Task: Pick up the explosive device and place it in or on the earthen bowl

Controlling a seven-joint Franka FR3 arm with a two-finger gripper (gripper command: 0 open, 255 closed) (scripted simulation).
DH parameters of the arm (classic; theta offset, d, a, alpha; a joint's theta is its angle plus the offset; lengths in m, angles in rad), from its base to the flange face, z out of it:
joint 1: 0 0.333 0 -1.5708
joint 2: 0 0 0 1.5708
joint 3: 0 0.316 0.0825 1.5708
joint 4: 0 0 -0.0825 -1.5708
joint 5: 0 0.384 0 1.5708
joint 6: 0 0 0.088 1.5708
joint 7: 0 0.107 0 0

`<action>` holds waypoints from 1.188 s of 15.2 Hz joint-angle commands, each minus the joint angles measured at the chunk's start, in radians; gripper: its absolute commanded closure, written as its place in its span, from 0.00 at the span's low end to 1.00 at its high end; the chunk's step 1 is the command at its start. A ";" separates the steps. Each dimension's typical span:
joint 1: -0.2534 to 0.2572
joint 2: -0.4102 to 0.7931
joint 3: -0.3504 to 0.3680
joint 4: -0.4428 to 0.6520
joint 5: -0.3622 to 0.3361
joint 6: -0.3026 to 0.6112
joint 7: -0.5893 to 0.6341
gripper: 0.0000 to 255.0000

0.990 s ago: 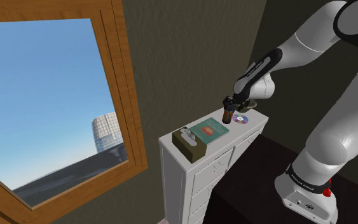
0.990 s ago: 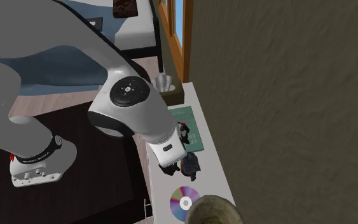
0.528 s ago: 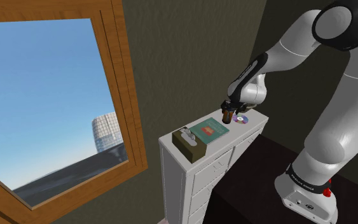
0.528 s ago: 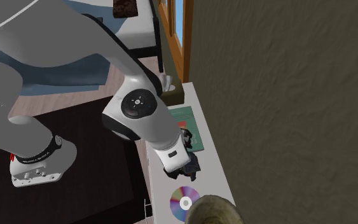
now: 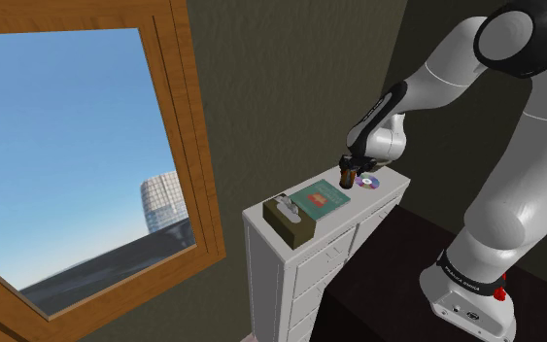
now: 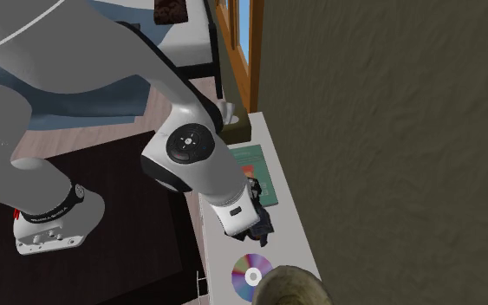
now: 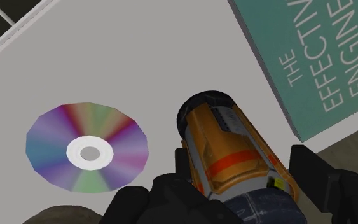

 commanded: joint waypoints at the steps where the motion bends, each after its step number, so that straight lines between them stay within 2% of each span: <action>1: 0.000 0.000 0.000 0.000 0.000 0.000 0.000 1.00; 9: 0.000 0.000 0.000 0.000 0.000 0.000 0.000 1.00; 13: 0.068 -0.067 -0.092 -0.016 -0.122 -0.053 0.102 1.00; 18: 0.094 -0.148 -0.148 -0.025 -0.272 -0.122 0.221 1.00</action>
